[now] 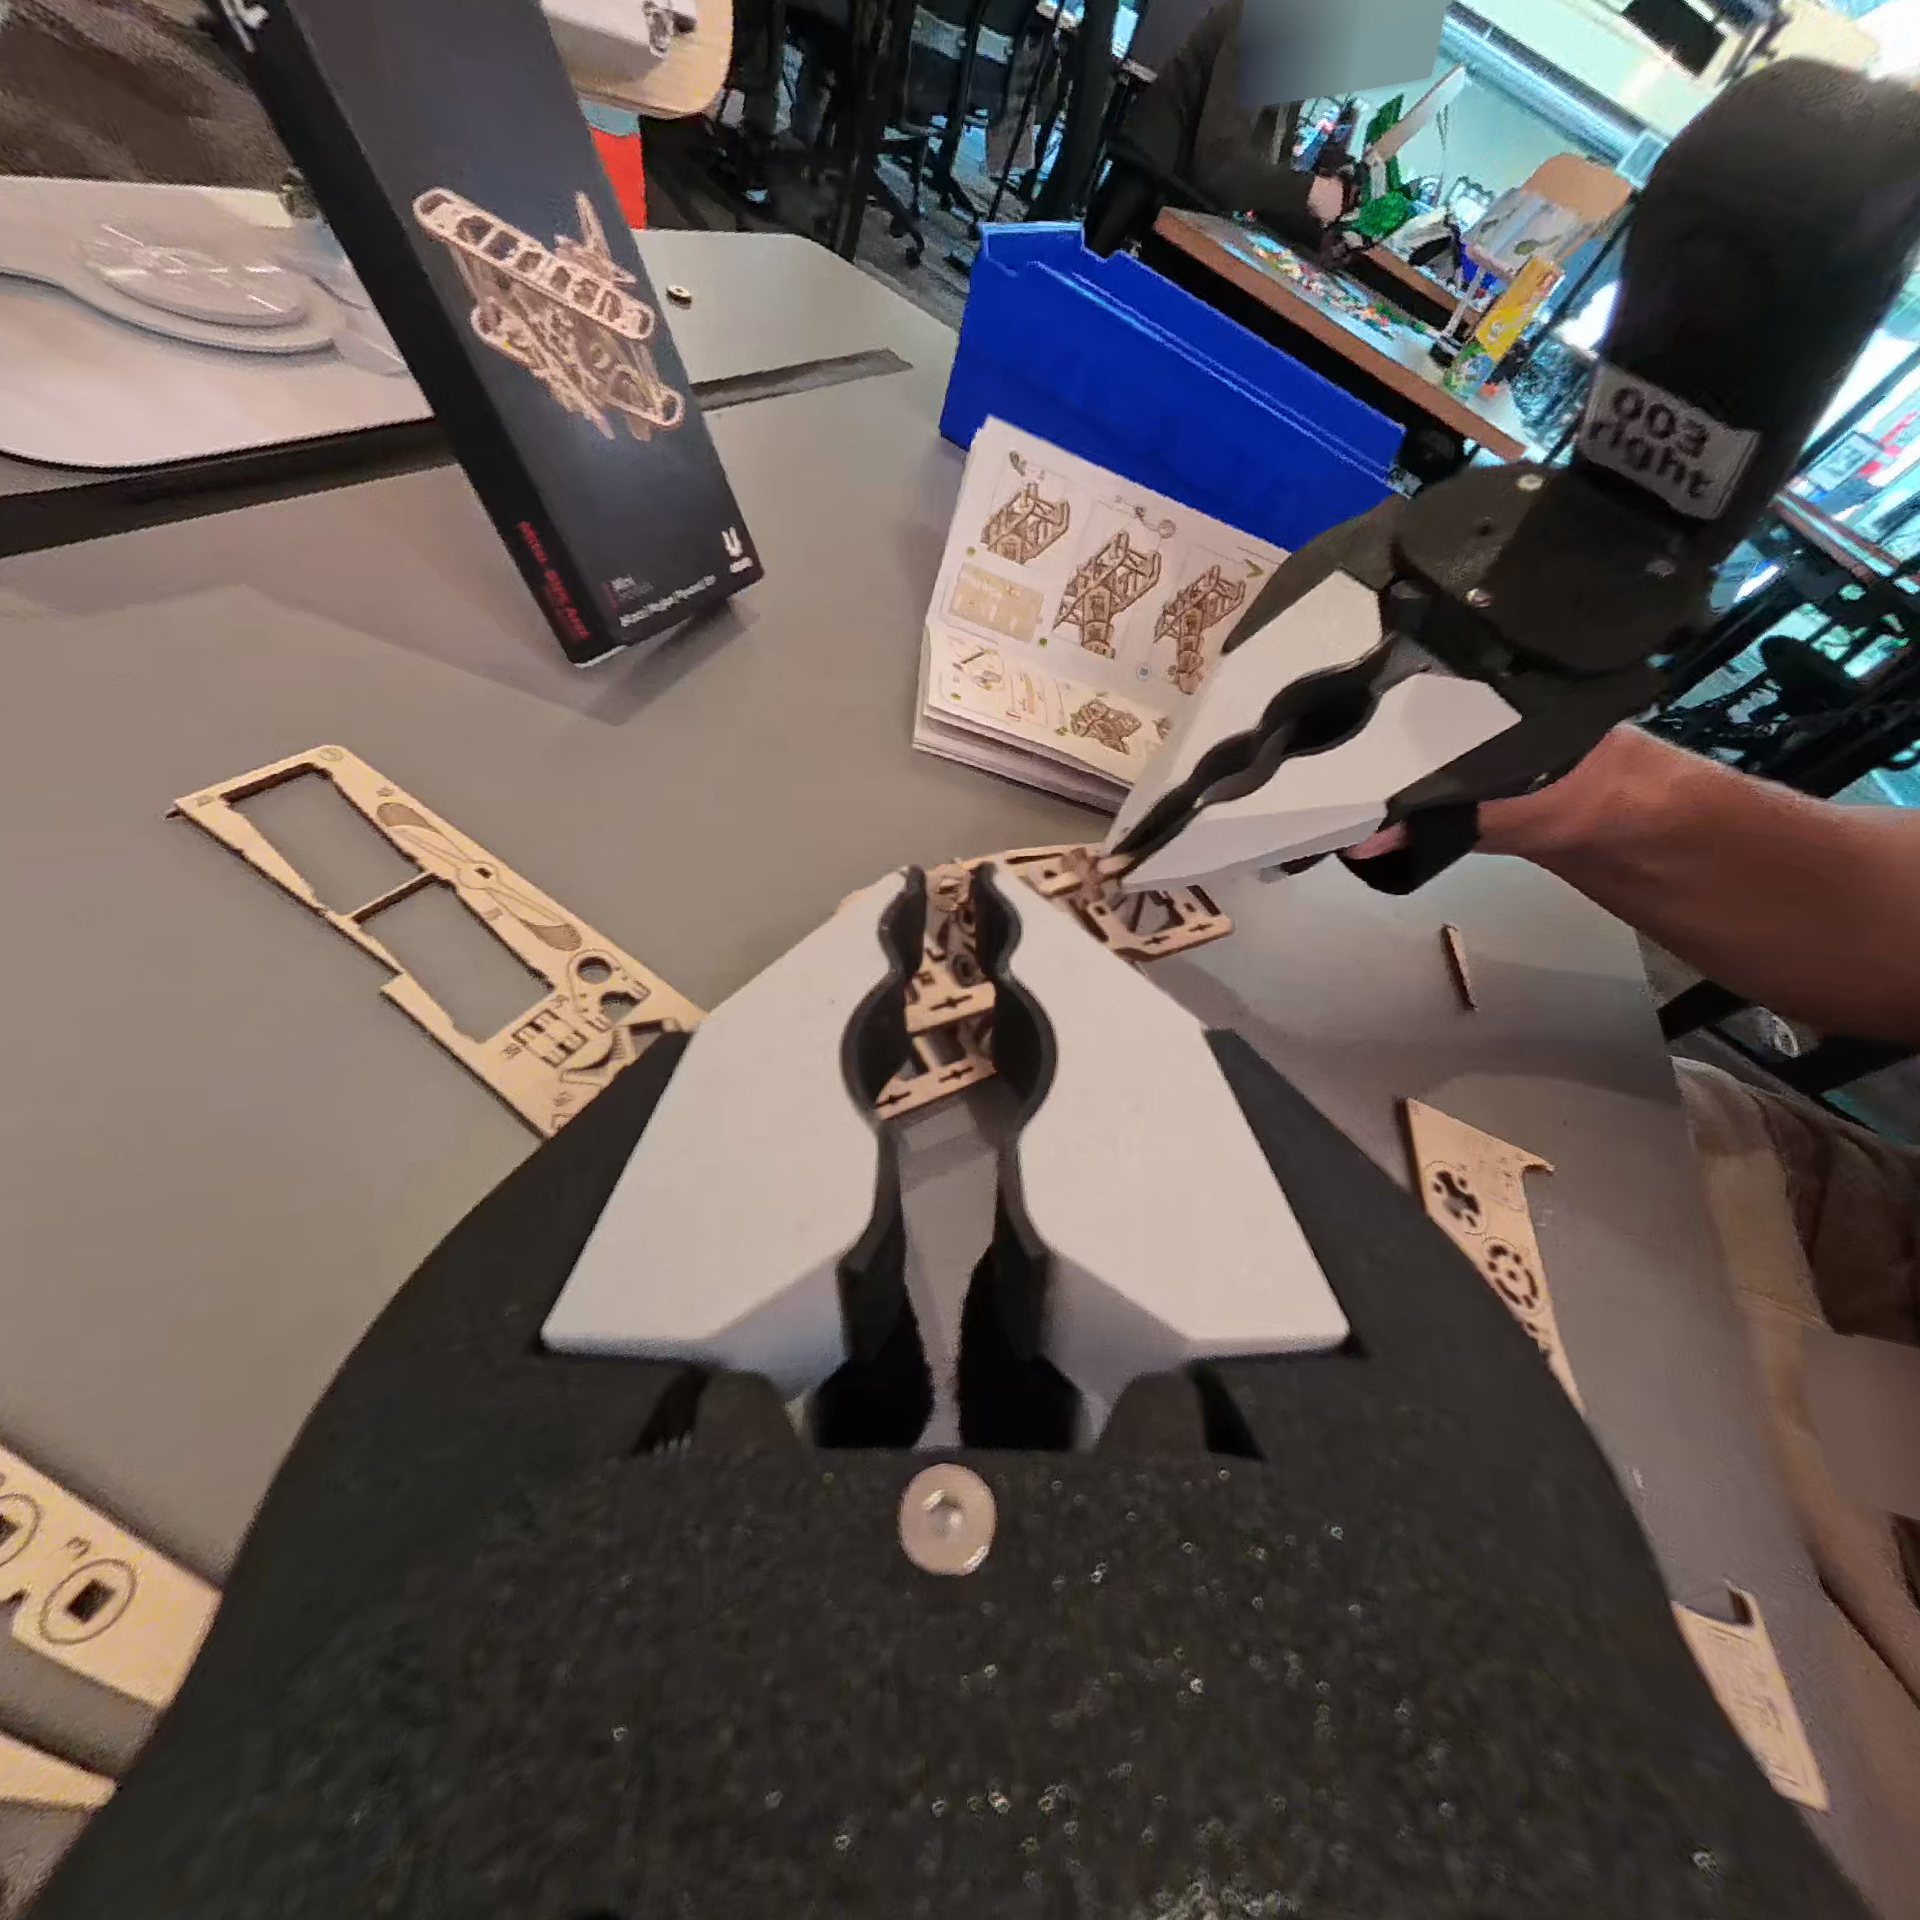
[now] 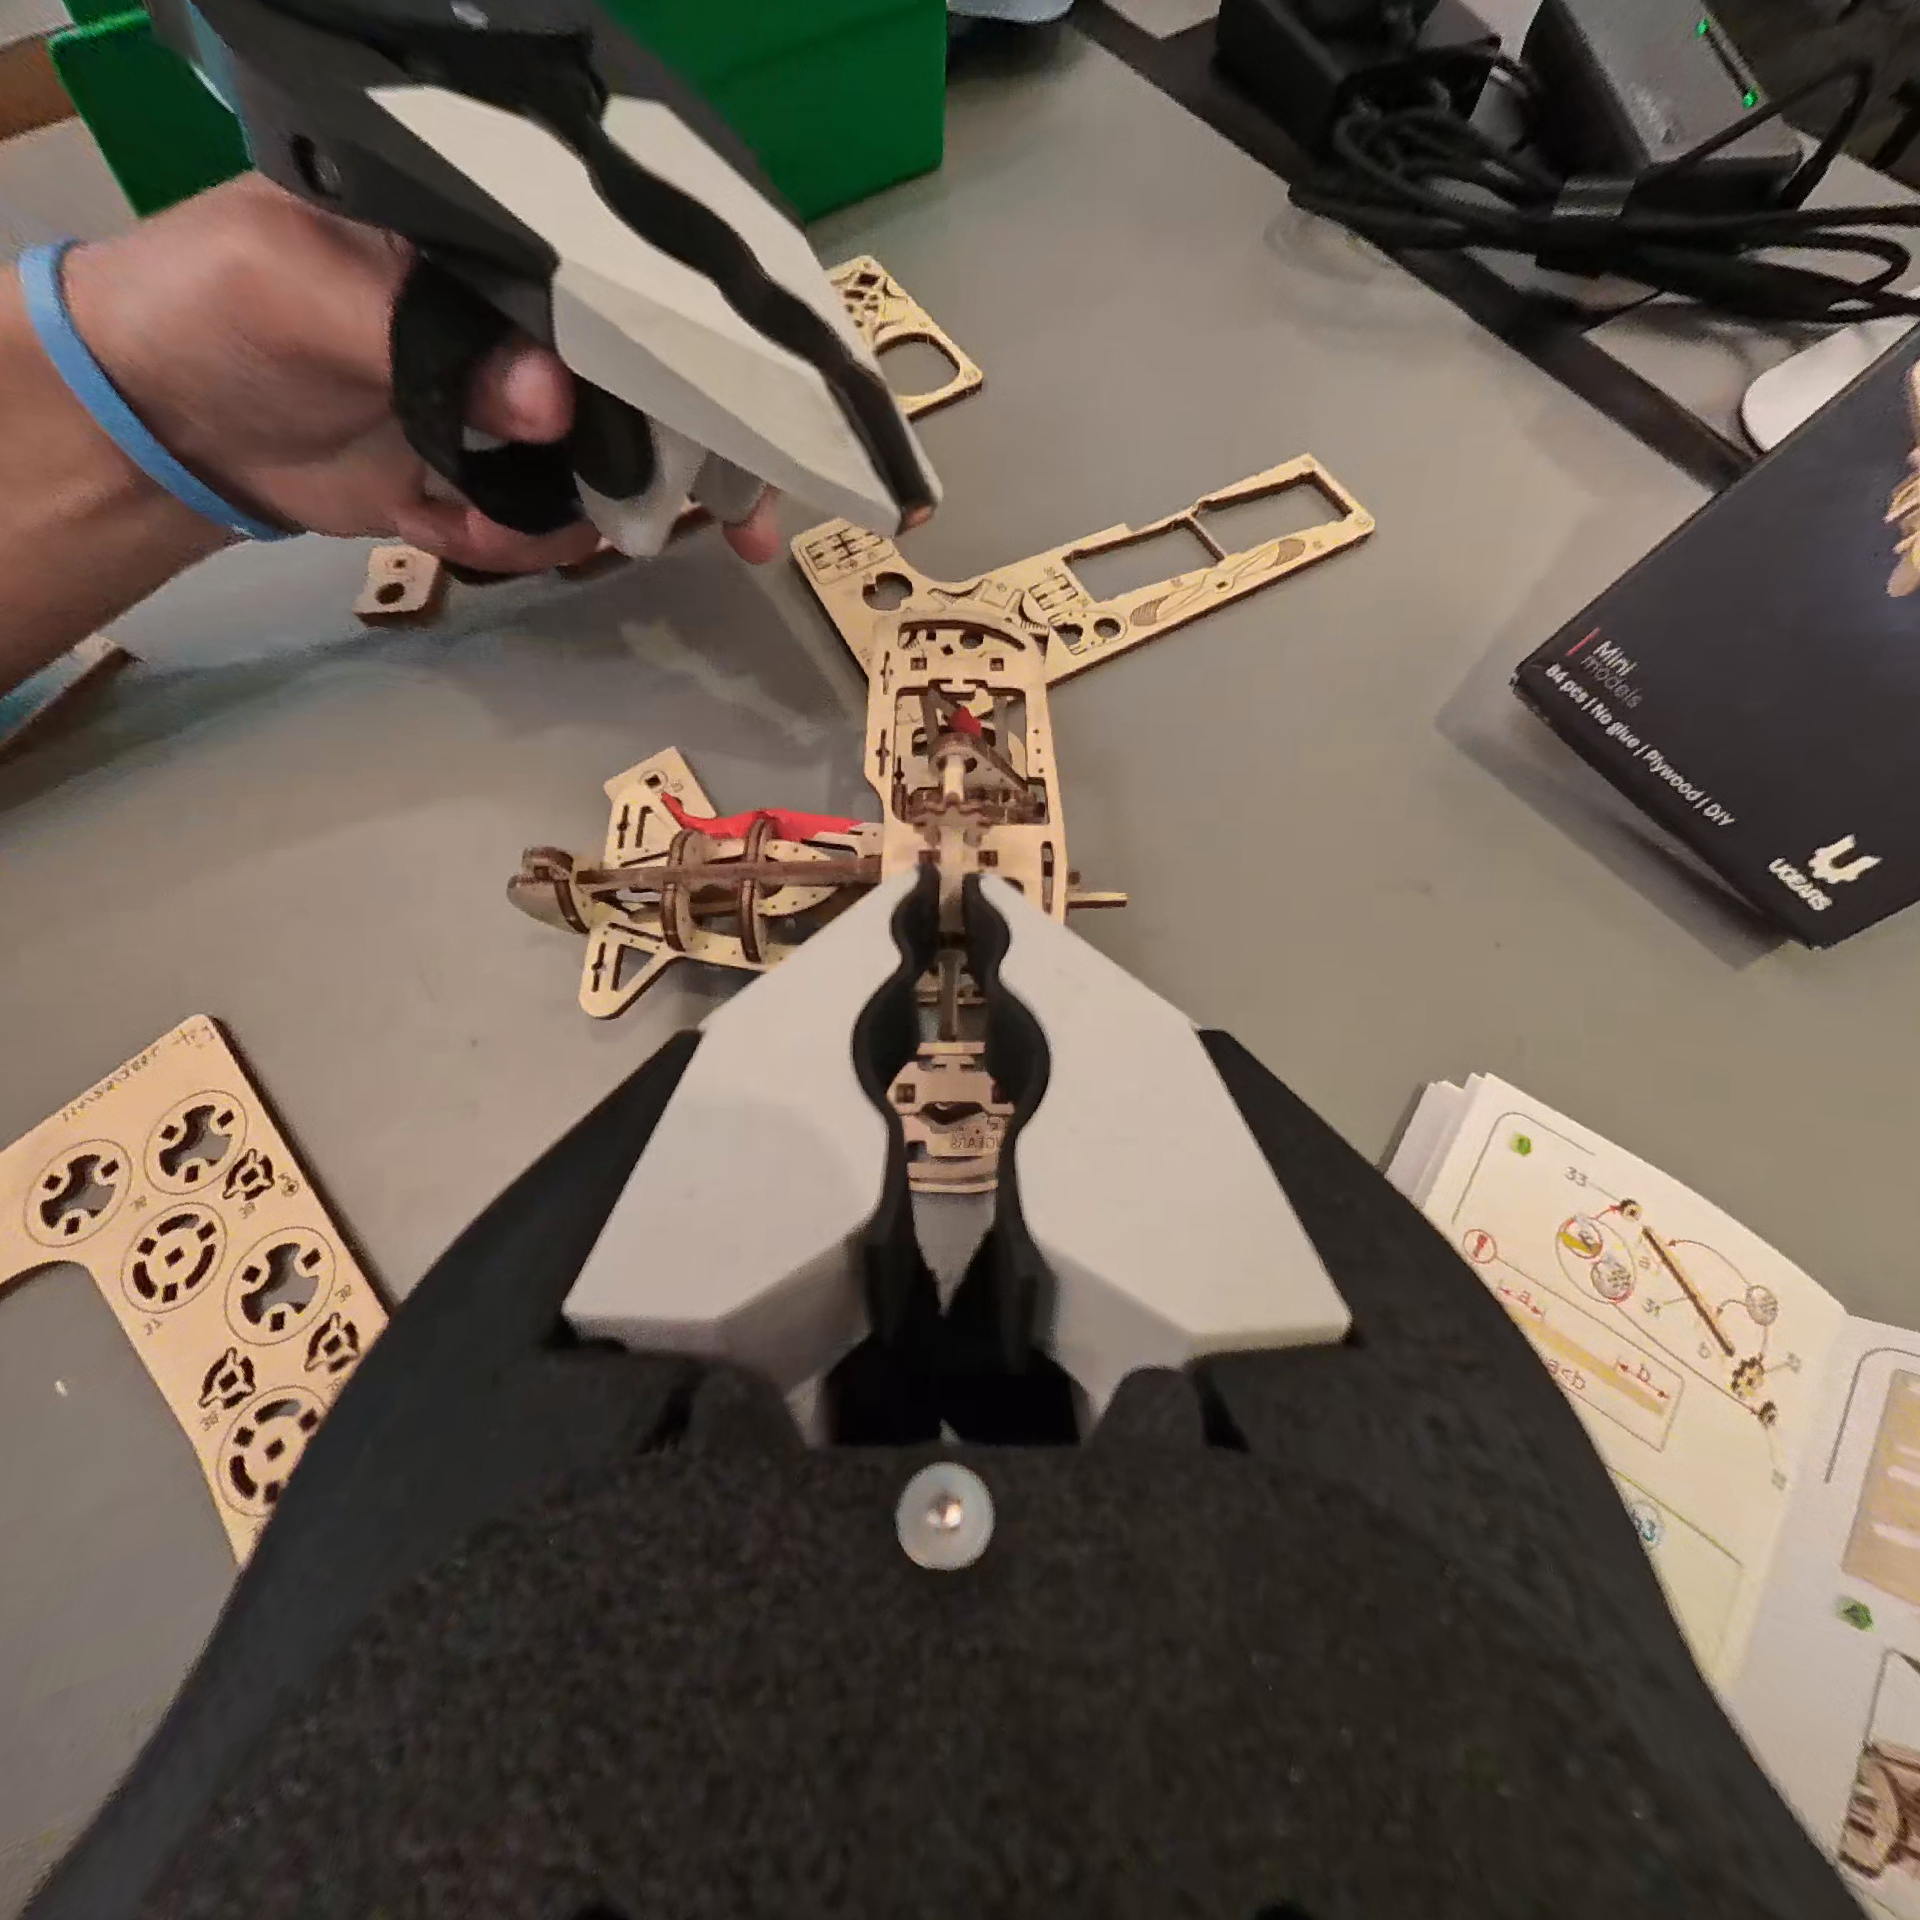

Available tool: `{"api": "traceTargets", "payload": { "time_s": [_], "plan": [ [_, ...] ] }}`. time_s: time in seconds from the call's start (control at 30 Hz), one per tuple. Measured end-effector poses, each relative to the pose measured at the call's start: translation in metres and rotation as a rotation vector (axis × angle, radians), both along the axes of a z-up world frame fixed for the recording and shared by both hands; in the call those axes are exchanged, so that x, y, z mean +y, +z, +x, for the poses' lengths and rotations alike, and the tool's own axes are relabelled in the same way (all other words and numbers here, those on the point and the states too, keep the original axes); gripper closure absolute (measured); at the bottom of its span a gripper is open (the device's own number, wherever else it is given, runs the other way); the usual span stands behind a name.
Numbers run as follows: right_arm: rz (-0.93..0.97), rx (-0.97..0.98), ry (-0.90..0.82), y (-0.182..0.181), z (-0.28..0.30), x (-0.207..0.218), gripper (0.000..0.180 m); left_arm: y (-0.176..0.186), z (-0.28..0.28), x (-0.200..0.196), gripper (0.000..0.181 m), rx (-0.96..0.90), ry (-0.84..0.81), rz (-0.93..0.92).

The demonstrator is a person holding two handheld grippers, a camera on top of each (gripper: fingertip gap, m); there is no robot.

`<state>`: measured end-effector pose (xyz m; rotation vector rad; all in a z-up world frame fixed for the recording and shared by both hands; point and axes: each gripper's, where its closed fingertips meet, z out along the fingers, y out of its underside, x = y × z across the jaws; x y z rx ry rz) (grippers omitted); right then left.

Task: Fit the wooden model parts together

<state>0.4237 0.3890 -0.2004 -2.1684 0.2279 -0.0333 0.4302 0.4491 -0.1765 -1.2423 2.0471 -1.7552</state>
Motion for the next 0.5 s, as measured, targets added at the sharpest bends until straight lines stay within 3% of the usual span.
{"api": "traceTargets", "payload": {
  "time_s": [0.5],
  "plan": [
    [-0.015, -0.055, 0.039, -0.005, 0.005, 0.012, 0.178, -0.008, -0.005, -0.011, 0.175, 0.016, -0.060, -0.041]
  ]
}}
